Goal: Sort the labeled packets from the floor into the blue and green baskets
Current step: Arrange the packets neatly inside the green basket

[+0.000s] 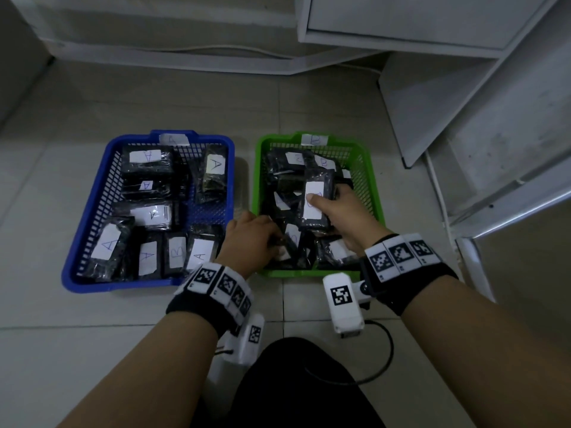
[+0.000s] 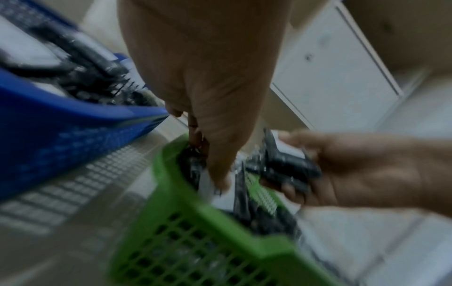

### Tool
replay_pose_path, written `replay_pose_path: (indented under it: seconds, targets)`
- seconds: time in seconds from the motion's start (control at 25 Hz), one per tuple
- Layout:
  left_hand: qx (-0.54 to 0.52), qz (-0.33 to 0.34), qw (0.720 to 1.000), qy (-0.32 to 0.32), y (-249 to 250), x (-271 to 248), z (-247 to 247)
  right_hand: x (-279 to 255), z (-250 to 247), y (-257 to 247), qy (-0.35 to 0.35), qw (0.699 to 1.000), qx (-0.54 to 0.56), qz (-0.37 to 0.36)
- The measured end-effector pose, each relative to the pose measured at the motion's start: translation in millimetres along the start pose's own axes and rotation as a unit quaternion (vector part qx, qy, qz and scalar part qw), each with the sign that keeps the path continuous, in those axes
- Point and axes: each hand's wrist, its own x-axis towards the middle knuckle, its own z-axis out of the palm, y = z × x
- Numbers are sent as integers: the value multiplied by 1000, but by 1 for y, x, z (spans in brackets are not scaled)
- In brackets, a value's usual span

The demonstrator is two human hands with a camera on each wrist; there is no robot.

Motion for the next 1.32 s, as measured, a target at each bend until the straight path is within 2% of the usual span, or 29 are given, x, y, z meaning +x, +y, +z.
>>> replay_pose_path:
  seconds: [0.08,0.16,0.36,0.6,0.72,0.76,0.84,0.92,1.0,1.16,1.32]
  targets:
    - [-27,-20,999,29,2,9,0,-2,-4,0,2,1000,-9,-13]
    - [3,-2,999,32,6,23,0,-4,-8,-1,7,1000,-11,-27]
    - [-24,21,998,-49,12,58,11,-3,-20,-5,34,999,1,-29]
    - [32,6,993,-114,24,64,14,-3,-28,-7,17,999,10,-28]
    - [-48,-5,991,-126,28,57,13,-3,-28,-9,13,999,3,-34]
    - [-100,-17,989,-109,29,54,10,-3,-27,-9,11,999,3,-37]
    - [-179,-46,982,-31,26,48,0,-2,-26,-9,12,999,9,-39]
    - [-217,-85,971,54,18,45,-14,1,-25,-7,18,999,9,-38]
    - [-228,-120,961,96,10,42,-26,4,-22,-7,7,1000,3,-30]
    - [-301,-158,936,94,2,31,-30,5,-9,-7,-26,999,-37,-2]
    - [-420,-180,884,97,-7,24,-22,5,7,-10,-34,999,-15,11]
